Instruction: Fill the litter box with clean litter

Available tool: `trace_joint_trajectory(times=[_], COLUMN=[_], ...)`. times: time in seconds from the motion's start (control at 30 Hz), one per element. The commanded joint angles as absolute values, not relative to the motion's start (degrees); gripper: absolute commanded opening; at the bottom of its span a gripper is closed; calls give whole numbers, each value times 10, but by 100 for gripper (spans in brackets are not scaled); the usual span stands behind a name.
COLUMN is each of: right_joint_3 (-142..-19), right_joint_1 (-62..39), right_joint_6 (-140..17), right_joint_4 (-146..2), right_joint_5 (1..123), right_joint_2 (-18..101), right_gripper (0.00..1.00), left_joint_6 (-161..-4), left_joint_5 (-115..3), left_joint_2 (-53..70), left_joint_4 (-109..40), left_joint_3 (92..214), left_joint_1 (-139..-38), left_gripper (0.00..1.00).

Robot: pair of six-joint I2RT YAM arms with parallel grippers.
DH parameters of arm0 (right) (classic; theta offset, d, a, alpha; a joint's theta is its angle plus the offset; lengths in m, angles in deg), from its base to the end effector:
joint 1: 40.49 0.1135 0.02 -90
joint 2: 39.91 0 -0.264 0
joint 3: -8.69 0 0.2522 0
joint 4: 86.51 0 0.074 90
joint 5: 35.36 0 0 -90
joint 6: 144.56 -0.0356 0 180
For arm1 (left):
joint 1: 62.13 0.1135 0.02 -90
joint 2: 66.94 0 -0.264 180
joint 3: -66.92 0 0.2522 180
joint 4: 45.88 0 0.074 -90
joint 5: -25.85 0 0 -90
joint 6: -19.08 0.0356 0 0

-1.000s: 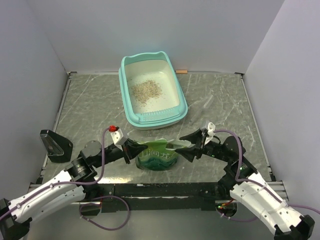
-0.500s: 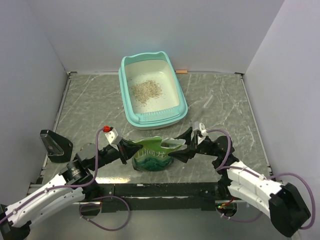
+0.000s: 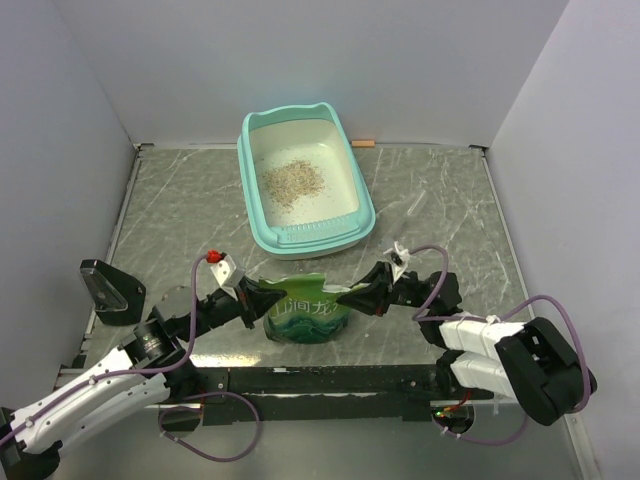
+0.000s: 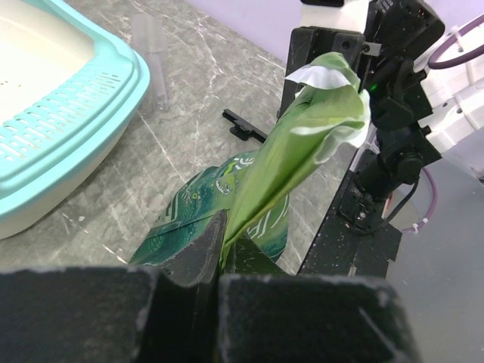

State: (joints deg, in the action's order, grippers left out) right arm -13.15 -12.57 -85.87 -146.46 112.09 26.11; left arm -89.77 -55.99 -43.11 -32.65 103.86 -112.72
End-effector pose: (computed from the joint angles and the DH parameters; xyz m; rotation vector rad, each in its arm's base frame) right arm 0.1478 0.1123 0.2043 -0.9026 1.3271 1.4682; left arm 0.0808 -0.1063 0.2771 0.5713 1.5747 -1.0477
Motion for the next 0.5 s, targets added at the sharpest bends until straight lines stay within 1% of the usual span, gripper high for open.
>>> trace_joint_trajectory(times=[0.0, 0.07, 0.13, 0.2, 0.3, 0.47], right_joint_3=[-103, -98, -93, -87, -88, -90], right_joint_1=[-130, -131, -131, -132, -132, -132], right_joint_6=[-880, -890, -896, -901, -917, -925], right_joint_4=[-1666, -1666, -1665, -1665, -1666, -1666], right_joint_5=[1146, 1147, 1141, 1137, 1137, 1135], right_joint_2=[242, 229, 207, 187, 167, 154], right_gripper=[21, 22, 26, 32, 38, 37], left_joint_6=[-908, -907, -910, -914, -918, -925], left_joint_5=[-583, -580, -577, -573, -563, -553], left_joint_2=[-437, -437, -435, -432, -424, -420], left_joint_4=[-370, -370, -371, -375, -377, -377], left_joint_3=[1071, 1071, 1071, 1068, 1066, 1064], left_joint_1=[-1126, -1126, -1126, -1125, -1125, -1125], left_gripper=[1, 1, 1, 1, 1, 1])
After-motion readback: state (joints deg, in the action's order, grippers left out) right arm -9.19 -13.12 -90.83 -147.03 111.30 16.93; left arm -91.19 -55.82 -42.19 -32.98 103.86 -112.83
